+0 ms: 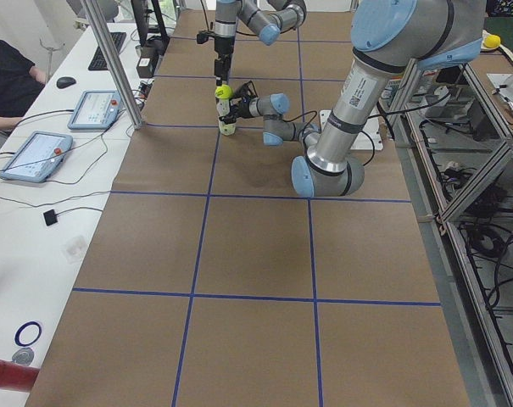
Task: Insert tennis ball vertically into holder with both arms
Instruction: 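Open the right gripper to drop the ball into the can, then open the left gripper to release the can while the right gripper rises away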
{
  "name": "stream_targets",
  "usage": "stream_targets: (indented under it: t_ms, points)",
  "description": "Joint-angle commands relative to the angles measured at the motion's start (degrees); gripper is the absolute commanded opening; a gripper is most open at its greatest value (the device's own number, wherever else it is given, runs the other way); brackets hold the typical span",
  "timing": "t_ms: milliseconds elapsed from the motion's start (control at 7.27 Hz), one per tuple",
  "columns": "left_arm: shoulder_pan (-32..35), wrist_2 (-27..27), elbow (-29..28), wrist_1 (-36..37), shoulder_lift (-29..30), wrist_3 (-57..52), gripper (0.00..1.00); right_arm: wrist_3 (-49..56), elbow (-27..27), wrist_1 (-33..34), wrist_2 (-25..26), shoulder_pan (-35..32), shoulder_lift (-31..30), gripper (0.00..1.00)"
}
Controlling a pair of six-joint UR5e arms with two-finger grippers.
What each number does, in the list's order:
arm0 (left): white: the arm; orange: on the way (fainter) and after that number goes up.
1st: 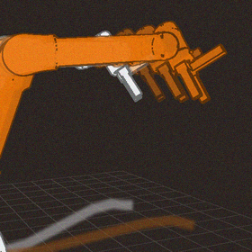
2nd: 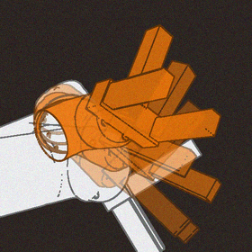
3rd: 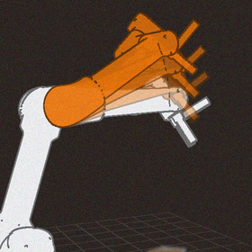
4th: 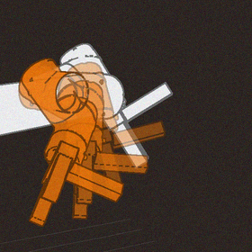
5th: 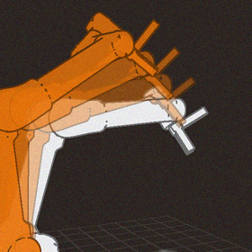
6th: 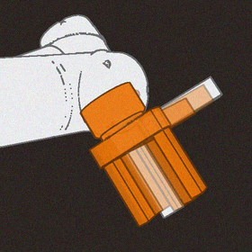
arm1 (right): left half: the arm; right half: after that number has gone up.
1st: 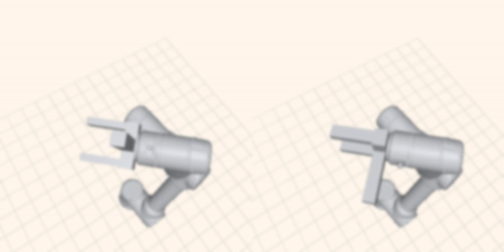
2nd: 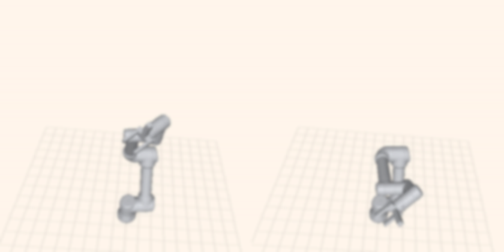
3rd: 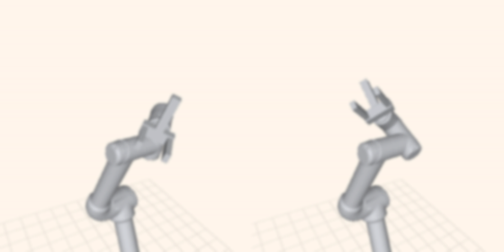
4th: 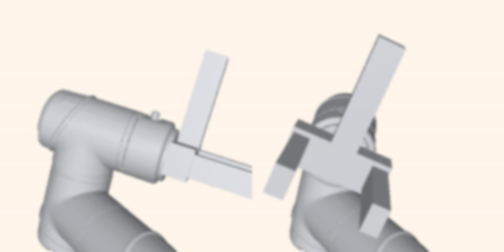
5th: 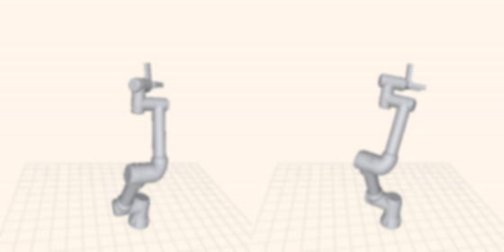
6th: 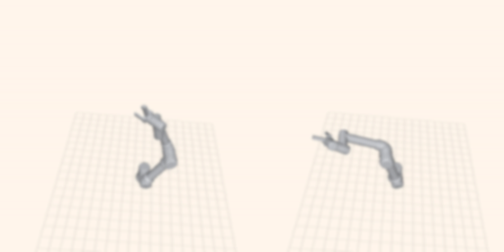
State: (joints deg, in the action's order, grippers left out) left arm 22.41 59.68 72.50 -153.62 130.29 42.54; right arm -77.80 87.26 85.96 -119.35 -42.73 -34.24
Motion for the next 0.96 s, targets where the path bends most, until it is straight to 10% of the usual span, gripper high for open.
stream_targets:
  t_ms: [0, 826]
  points:
    - [-0.1, 0.0, 0.0, 0.0, -0.1, 0.0, 0.91, 0.0, 0.6, 0.0, -0.2, 0.0, -0.4, 0.99]
    - [0.1, 1.2, 1.6, 0.5, -1.4, -1.6, 0.99, 0.5, 3.8, 1.5, -0.8, -0.7, -1.4, 0.99]
